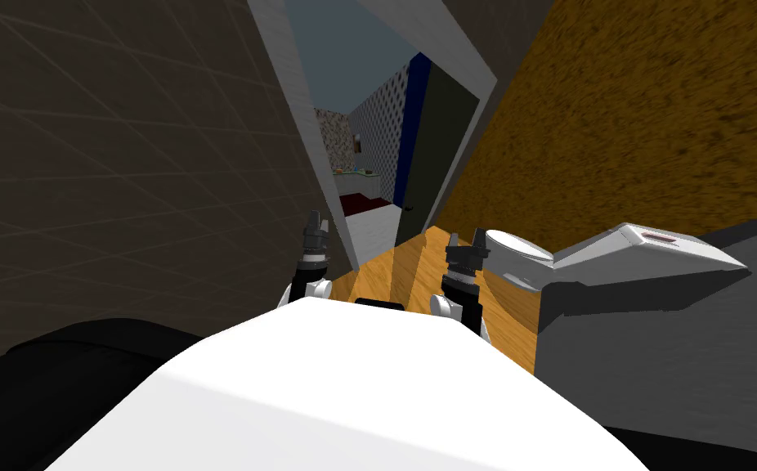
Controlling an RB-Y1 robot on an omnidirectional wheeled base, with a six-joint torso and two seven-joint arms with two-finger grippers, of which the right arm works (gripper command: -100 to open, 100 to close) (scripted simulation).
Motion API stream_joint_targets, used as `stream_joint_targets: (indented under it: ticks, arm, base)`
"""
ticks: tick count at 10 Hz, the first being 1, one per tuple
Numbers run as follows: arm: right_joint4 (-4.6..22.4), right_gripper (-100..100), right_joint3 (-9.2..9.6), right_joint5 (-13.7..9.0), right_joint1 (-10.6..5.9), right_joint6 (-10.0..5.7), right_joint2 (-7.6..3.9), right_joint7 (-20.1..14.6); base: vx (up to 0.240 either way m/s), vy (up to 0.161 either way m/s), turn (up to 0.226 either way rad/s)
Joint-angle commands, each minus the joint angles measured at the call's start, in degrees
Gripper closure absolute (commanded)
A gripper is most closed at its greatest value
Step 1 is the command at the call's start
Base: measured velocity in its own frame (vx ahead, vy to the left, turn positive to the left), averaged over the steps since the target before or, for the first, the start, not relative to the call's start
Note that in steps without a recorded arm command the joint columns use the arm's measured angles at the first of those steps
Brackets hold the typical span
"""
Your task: Push the door open
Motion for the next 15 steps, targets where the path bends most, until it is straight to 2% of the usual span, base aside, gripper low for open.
stream_joint_targets:
  ticks: [1, 8, 13, 15]
  arm:
    - [2.02, -100, 0.25, 0.13, -0.81, -0.36, -1.02, 0.1]
    - [9.17, -100, 1.12, 0.58, -3.67, -1.64, -3.68, 0.48]
    - [16.31, -100, 2.0, 1.04, -6.53, -2.91, -5.42, 0.85]
    - [18.34, -100, 2.24, 1.16, -7.34, -3.27, -5.8, 0.95]
  base:
    - [0.173, -0.05, 0.047]
    - [0.113, -0.074, 0.052]
    - [0.129, -0.094, 0.062]
    - [0.121, -0.093, 0.052]
